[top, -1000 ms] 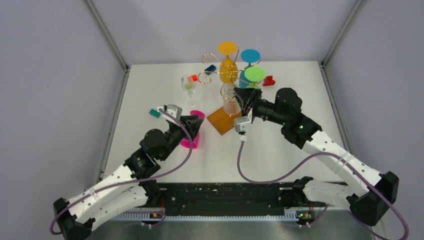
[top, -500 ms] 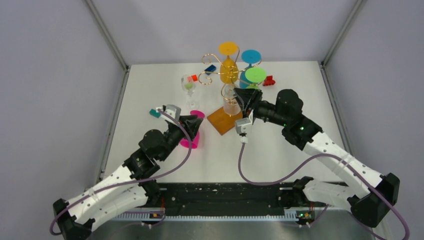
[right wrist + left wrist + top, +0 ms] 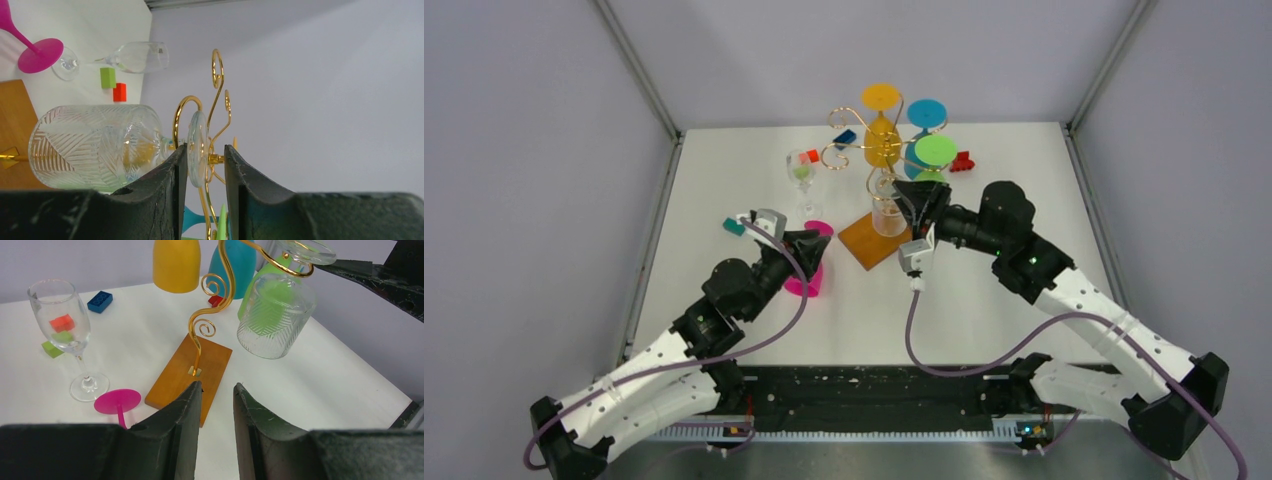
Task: Place the wine glass upside down on the wine glass rack
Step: Turn the wine glass upside down at the wine rack.
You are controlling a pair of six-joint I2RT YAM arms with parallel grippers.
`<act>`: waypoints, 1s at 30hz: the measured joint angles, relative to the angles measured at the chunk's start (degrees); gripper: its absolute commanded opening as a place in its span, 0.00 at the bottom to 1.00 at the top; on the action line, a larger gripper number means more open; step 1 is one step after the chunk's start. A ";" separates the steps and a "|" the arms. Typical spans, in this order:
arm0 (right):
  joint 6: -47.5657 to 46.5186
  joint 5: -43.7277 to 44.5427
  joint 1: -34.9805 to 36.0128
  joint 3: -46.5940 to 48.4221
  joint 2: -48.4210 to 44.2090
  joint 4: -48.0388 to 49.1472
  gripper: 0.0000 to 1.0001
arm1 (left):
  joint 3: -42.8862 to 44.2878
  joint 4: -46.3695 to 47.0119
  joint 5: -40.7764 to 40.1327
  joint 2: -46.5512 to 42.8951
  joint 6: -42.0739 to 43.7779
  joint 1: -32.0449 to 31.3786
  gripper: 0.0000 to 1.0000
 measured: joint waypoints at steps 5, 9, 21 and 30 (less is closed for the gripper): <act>0.35 -0.24 0.00 0.02 -0.44 -0.87 0.33 | 0.00 0.15 0.00 0.09 0.00 0.00 0.35; 0.37 -0.42 0.00 0.00 -0.46 -1.18 0.33 | 0.00 0.15 0.00 0.09 0.00 0.00 0.35; 1.14 -1.11 -0.02 0.02 -0.50 -2.38 0.40 | 0.00 0.17 0.02 0.72 0.00 0.00 0.34; 1.31 -1.18 0.00 0.02 -0.22 -4.04 0.42 | 0.00 0.17 0.00 0.70 0.00 0.00 0.34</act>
